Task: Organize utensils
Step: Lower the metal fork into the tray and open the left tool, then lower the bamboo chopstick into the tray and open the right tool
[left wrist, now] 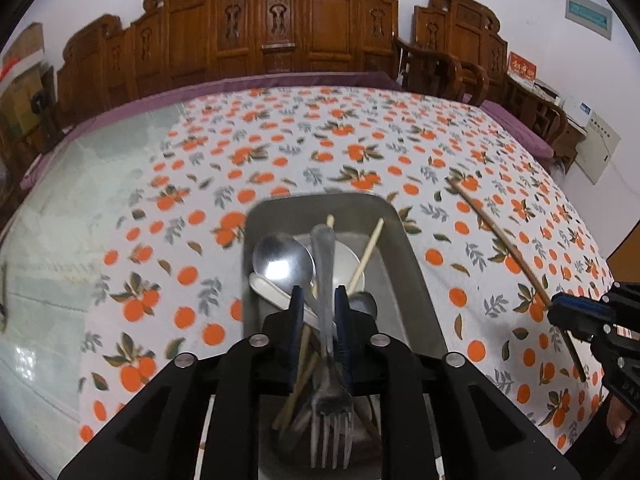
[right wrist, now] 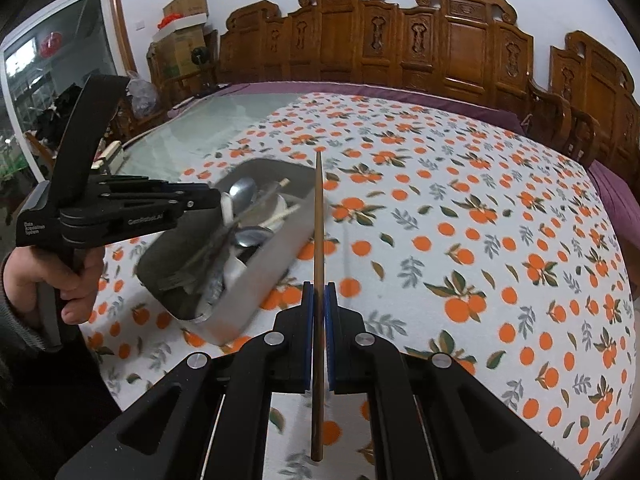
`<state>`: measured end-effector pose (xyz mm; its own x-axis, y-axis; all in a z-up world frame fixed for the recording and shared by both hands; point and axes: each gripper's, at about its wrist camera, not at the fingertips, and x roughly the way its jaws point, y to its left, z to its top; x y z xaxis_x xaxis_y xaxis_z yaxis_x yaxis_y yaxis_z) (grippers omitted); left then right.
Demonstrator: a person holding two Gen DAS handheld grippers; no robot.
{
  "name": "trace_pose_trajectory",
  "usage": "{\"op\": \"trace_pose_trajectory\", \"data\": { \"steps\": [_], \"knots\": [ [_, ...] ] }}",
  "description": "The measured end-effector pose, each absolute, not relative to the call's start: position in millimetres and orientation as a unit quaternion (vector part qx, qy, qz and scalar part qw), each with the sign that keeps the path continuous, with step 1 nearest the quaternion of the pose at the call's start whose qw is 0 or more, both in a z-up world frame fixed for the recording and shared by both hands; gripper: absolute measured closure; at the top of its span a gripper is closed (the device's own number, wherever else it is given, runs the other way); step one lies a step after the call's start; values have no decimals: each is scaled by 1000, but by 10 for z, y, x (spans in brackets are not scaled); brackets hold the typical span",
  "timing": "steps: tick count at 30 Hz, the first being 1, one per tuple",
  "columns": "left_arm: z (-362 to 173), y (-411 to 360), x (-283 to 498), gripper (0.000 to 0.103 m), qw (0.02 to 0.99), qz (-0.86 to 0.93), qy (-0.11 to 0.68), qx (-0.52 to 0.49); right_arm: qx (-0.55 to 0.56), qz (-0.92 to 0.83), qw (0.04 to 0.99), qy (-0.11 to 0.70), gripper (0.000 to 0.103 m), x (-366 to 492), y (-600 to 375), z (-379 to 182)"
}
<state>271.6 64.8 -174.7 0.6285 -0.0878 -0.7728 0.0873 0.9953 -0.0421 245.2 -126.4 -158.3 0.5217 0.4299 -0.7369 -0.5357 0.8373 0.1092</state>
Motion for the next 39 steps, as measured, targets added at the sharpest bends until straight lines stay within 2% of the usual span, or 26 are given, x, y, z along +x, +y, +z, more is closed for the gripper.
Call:
{"op": "trace_pose_trajectory", "data": {
  "steps": [3, 5, 9, 20, 23, 39],
  "knots": [
    [-1655, 715, 2700, 81, 908, -45, 417, 1, -58, 283, 870, 401, 97, 2458, -1149, -1533],
    [-1600, 785, 2682, 73, 911, -41, 409, -1, -58, 286, 869, 400, 97, 2469, -1060, -1512],
    [-1525, 932, 2659, 69, 917, -29, 397, -3, -58, 294, 866, 400, 97, 2499, -896, -1489],
    [-1348, 1232, 2609, 19, 929, -9, 371, -19, -42, 308, 859, 408, 97, 2618, -503, -1523],
    [-1333, 1305, 2612, 15, 928, -4, 371, -26, -27, 307, 857, 413, 97, 2680, -427, -1569],
    [-1317, 1437, 2622, 14, 929, 8, 369, -35, 37, 269, 847, 456, 97, 2894, -120, -1988]
  ]
}}
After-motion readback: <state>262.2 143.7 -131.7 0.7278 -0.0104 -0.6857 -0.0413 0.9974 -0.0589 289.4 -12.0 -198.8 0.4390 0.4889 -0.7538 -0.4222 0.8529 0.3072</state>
